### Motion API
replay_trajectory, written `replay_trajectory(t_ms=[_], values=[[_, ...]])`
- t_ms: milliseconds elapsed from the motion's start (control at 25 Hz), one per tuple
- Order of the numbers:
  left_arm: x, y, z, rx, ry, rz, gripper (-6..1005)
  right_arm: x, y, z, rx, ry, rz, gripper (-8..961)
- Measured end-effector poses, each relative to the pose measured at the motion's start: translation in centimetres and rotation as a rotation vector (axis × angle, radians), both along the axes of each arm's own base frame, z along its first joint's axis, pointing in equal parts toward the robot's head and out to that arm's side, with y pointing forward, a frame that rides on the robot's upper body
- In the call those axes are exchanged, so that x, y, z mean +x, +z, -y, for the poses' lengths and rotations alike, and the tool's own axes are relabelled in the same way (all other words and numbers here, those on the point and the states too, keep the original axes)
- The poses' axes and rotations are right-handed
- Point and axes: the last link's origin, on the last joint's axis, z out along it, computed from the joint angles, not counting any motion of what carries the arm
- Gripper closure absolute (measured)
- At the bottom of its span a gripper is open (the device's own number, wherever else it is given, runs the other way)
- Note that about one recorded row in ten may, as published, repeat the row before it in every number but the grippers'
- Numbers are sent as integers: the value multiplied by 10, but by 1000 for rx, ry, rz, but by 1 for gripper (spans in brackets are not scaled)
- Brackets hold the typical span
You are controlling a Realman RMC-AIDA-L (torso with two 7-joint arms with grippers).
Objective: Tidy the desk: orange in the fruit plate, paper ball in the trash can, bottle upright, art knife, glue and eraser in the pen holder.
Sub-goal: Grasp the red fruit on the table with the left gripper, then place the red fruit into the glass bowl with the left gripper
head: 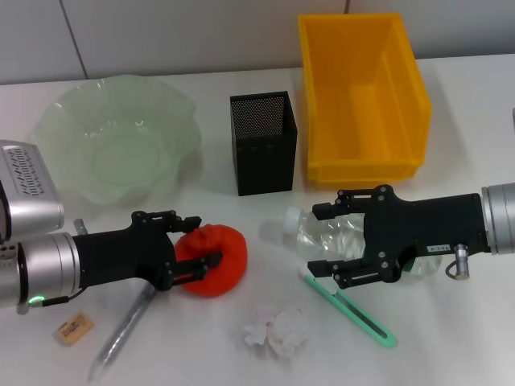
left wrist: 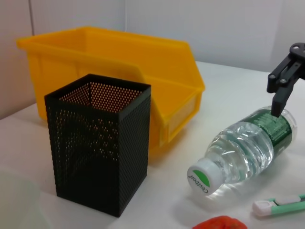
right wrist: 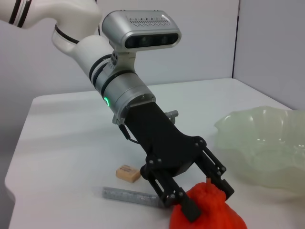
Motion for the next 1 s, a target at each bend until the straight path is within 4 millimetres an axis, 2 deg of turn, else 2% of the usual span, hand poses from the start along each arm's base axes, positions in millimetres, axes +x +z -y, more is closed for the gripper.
replay_trajectory(t_ms=[80, 720, 840, 1000], values=[[0, 0, 0, -2, 5, 1, 357, 0, 0, 0, 0, 0, 0, 166], [5, -2, 5, -43, -33, -6, 736, 2, 1, 0, 9, -8, 0, 167], [11, 2, 9, -66, -64, 23, 819, 4, 1, 1, 16, -13, -1, 167], [19, 13, 14, -52, -115, 51, 850, 5, 2, 2, 18, -18, -2, 167]])
